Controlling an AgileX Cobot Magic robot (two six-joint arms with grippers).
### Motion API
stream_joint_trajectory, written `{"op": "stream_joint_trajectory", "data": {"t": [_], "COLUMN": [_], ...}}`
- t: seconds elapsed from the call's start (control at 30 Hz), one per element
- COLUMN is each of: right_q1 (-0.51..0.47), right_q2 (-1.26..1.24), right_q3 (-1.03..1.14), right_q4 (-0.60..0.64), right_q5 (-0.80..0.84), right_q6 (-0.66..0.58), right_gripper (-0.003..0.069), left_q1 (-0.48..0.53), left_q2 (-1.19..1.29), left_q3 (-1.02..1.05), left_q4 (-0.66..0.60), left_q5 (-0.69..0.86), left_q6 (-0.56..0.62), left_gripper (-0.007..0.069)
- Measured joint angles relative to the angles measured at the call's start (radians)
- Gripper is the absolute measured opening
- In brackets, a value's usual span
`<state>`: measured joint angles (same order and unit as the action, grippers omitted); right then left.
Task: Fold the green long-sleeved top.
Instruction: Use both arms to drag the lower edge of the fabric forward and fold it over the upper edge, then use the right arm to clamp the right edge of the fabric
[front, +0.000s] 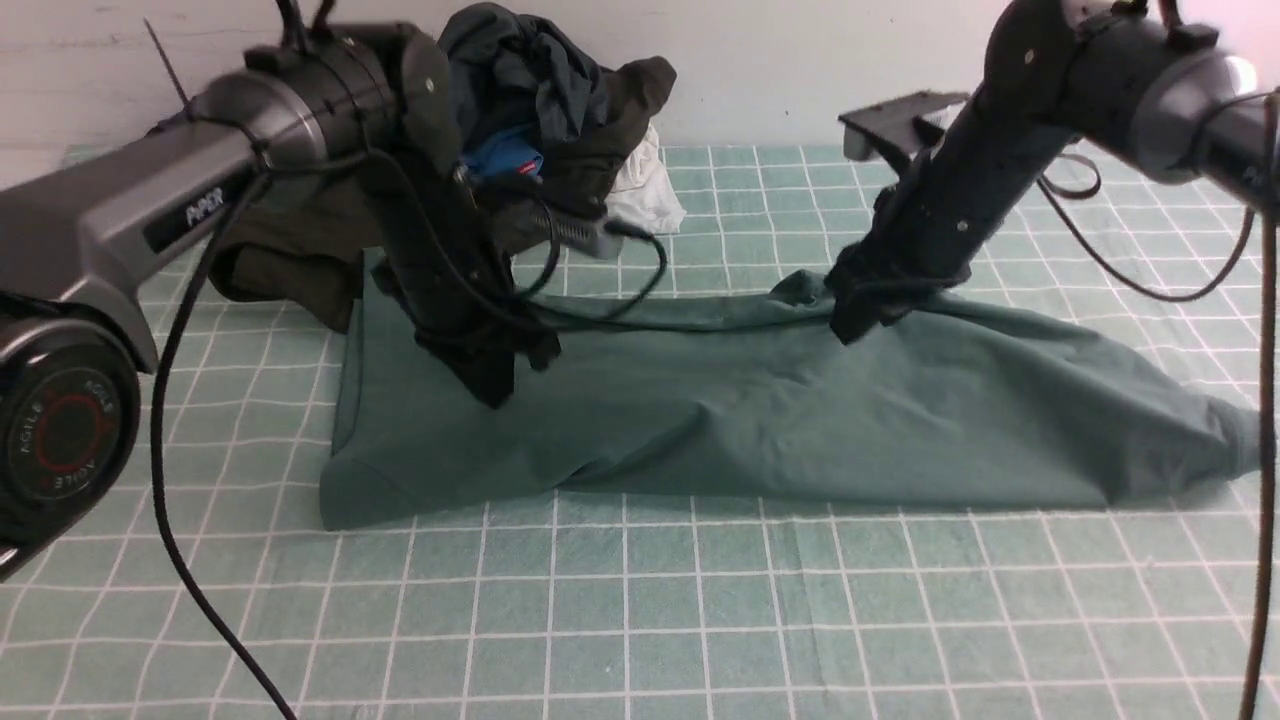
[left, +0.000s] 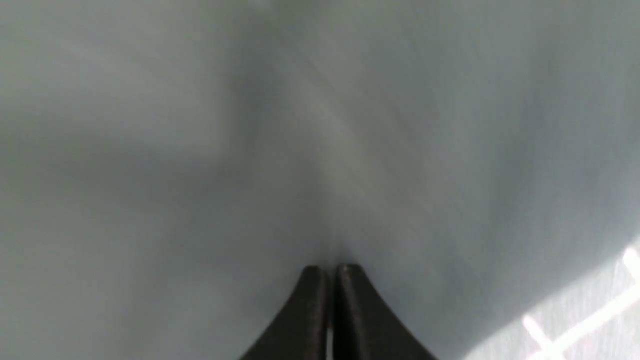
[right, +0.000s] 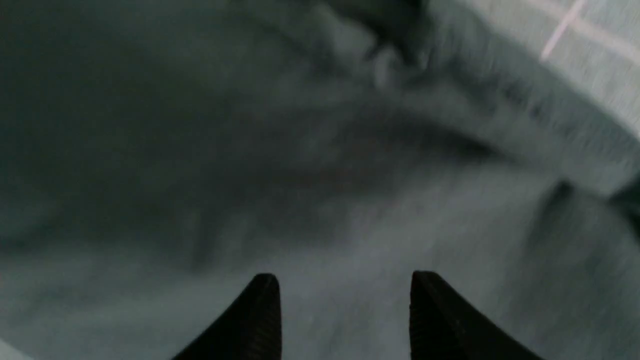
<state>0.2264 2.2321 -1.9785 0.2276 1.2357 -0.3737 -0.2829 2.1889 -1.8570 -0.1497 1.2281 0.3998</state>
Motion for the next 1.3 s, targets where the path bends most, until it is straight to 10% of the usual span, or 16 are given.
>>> {"op": "stream_joint_trajectory", "data": {"t": [0.87,1.3], "right_q1": [-0.42,-0.27], "right_q2": [-0.177,-0.177], "right_q3": [0.348,0.348], "right_q4": [-0.171,-0.116], "right_q5": [-0.065,-0.177], "right_q6": [0.165,0.143], "right_gripper": [0.0333,0.0333], "left_q1": [0.17,0.133], "left_q2": [-0.206,-0.177], "left_q3": [0.182,0.182], "left_q4": [0.078,-0.152], "left_q5": [-0.016,-0.018], "left_q6": [-0.069,0.087], "left_gripper": [-0.0003,-0.0003]}}
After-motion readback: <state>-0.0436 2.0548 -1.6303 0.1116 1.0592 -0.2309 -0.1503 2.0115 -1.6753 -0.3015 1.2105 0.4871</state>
